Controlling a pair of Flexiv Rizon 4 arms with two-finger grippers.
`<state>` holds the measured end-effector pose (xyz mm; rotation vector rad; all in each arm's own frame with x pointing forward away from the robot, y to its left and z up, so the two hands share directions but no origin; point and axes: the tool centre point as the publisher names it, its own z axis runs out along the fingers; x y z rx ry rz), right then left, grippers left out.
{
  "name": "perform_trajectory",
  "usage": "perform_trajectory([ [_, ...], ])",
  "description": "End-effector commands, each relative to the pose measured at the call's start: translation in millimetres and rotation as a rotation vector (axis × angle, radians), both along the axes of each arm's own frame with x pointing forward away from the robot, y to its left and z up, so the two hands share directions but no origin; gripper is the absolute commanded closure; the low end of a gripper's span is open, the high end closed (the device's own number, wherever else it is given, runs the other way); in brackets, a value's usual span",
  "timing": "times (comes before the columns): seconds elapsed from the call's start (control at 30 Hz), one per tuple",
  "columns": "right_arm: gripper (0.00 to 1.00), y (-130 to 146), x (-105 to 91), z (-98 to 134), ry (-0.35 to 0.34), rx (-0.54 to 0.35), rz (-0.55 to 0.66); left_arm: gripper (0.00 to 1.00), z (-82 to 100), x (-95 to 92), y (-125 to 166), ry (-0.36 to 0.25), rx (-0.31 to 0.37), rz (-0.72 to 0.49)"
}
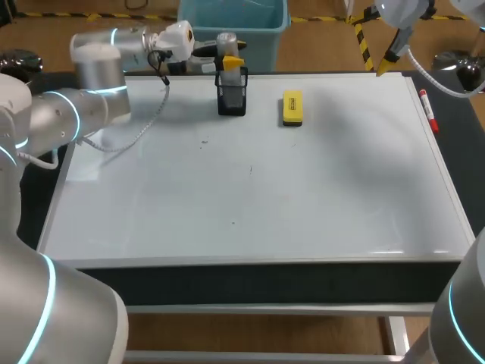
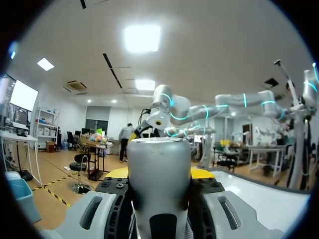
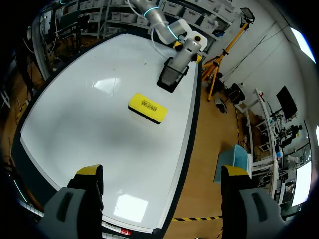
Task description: Pick up the inspection probe, press it on each red-marked spot on the whiteboard one by one, put down the probe, pick up the eraser, and wipe off all the red marks.
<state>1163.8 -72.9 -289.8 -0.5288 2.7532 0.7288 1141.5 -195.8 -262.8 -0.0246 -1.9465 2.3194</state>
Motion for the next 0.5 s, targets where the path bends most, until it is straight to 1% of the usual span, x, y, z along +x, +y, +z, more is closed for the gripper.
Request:
perform_trajectory([
  [0.03,0.0,-0.2,0.2,0.7,0.002,-0.005,0.002,1.0,-6.5,9.2,-0.5,-0.028,-0.033,-0.207],
  [0.07,0.0,-0.2,0.2,0.7,0.002,-0.005,0.002,1.0,-6.6,9.2,-0.4,-0.028,-0.033,-0.206],
  [0.1,0.0,-0.2,0.2,0.7,0.002,-0.005,0.002,1.0,-6.4,9.4,0.2,-0.034,-0.013,-0.207],
  [0.17,0.0,-0.2,0.2,0.7,0.002,-0.005,0.002,1.0,-6.5,9.1,0.1,-0.032,-0.015,-0.206],
  [0.2,0.0,-0.2,0.2,0.7,0.002,-0.005,0.002,1.0,-6.6,9.2,0.5,-0.033,0.002,-0.205],
  [0.27,0.0,-0.2,0.2,0.7,0.002,-0.005,0.002,1.0,-7.5,9.6,0.5,-0.026,-0.005,-0.2],
  [0.3,0.0,-0.2,0.2,0.7,0.002,-0.005,0.002,0.91,-7.5,9.8,0.7,-0.028,0.005,-0.199],
  [0.33,0.0,-0.2,0.2,0.7,0.002,-0.005,0.002,0.78,-7.8,9.8,0.5,-0.029,0.008,-0.2],
  [0.37,0.0,-0.2,0.2,0.7,0.002,-0.005,0.002,0.59,-8.0,9.8,0.4,-0.027,0.008,-0.2],
  [0.4,0.0,-0.2,0.2,0.7,0.002,-0.005,0.002,0.51,-8.2,9.9,0.4,-0.029,0.022,-0.201],
  [0.43,0.0,-0.2,0.2,0.7,0.002,-0.005,0.002,0.02,-8.3,9.7,0.2,-0.029,0.026,-0.2],
  [0.5,0.0,-0.2,0.2,0.7,0.002,-0.005,0.002,0.0,-7.1,9.3,0.5,-0.032,0.03,-0.197],
])
